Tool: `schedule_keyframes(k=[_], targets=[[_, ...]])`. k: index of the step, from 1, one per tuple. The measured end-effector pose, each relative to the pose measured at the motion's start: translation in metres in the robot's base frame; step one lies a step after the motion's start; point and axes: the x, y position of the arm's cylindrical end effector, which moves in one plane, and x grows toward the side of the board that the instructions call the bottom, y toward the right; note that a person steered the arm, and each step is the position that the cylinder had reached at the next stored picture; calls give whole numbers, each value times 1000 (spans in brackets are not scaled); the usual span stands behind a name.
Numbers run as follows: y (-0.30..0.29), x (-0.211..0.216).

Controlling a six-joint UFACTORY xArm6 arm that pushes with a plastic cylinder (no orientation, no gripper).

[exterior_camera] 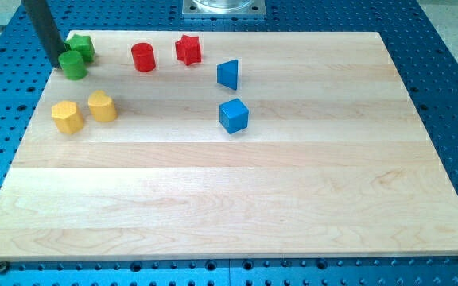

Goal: Separate the green and the red blocks together from each other

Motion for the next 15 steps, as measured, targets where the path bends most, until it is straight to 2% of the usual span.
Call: schedule_keyframes(k=[1,2,4,6,7,8,9,10,12,14,15], targets=[[22,15],[-8,15],[33,-17],[34,-30],[-11,14],[14,74],[35,61],[37,19],[79,24],[125,-9],[169,-18]])
